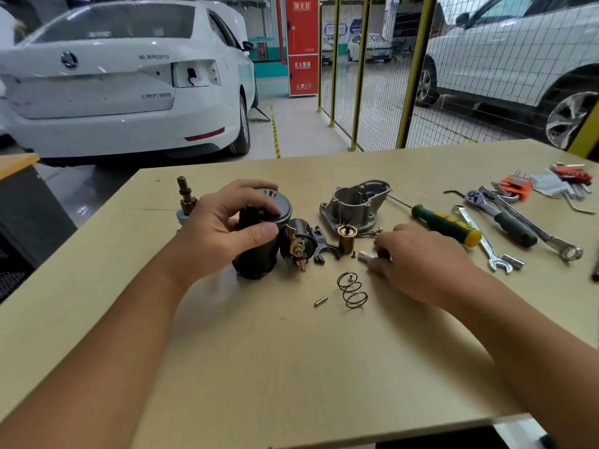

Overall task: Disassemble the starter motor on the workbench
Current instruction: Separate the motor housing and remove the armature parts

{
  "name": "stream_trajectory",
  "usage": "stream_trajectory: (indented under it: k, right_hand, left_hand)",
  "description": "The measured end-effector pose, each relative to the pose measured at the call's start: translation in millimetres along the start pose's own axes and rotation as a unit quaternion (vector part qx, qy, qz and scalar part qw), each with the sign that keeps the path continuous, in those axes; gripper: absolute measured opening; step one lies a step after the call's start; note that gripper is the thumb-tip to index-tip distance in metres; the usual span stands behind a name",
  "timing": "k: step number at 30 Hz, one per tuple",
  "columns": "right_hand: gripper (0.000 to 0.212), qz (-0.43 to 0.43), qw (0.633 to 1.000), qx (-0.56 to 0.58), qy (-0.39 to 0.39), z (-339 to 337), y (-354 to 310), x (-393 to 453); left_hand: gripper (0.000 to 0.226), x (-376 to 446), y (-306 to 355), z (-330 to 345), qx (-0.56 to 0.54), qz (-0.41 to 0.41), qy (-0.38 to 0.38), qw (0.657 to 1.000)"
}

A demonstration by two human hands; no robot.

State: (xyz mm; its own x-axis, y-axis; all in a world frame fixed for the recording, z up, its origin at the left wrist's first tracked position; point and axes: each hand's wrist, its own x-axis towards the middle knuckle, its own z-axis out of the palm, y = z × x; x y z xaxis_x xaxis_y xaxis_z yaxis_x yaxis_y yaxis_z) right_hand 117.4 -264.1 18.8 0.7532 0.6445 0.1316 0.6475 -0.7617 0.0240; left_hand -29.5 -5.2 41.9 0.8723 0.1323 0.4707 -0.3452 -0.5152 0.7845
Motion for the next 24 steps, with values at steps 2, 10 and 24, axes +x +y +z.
stream_trajectory:
  k: [2,10,24]
  right_hand:
    - [0.026,-0.011,1.000,-0.010,-0.016,2,0,-1]
    - [0.020,-0.136,0.942,0.290,0.097,-48,-18,1]
    - [0.012,-0.238,0.930,0.259,0.111,-94,-85,51]
  left_hand:
    - [0.021,0,-1,-3,-0.014,0.008,-0.006,1.000]
    - [0.021,1,-10,-7,-0.082,0.010,0.011,0.997]
    - [0.031,1,-8,-5,-0.092,0.001,0.017,0.996]
